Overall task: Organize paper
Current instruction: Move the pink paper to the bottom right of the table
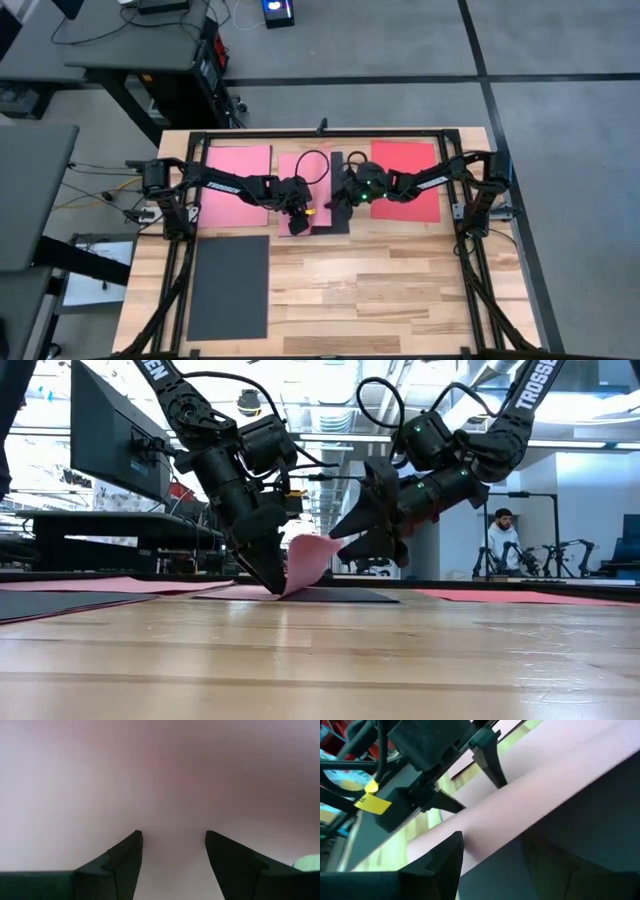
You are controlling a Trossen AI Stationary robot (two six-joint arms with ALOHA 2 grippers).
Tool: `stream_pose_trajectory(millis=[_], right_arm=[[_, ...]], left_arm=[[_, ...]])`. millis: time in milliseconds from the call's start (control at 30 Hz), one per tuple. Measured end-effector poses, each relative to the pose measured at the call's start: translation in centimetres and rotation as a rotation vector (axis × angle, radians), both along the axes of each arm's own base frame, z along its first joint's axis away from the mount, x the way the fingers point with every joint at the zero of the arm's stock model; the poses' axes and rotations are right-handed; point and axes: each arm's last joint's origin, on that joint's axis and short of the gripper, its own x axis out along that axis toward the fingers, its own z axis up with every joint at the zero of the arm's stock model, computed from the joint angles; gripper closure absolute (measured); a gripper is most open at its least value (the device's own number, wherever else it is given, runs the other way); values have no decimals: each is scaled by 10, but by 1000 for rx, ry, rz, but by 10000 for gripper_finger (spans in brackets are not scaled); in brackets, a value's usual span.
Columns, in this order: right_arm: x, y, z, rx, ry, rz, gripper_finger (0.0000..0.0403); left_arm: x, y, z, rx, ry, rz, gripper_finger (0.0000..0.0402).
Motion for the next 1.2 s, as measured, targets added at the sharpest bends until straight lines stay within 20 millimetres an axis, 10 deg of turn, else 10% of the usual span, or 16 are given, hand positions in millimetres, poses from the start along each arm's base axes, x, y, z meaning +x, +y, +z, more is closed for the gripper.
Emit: stream_pose_trajectory(millis=[467,833,1200], right_arm=[[-6,-9,-6,160,70,-76,223],[-6,-11,-5,137,65,-69,391],[-7,-13,6,98,7,-73,403]], left_arm=[[0,0,0,0,1,0,200],[0,0,0,-1,-2,3,201],[8,2,26,20,23,-11,201]])
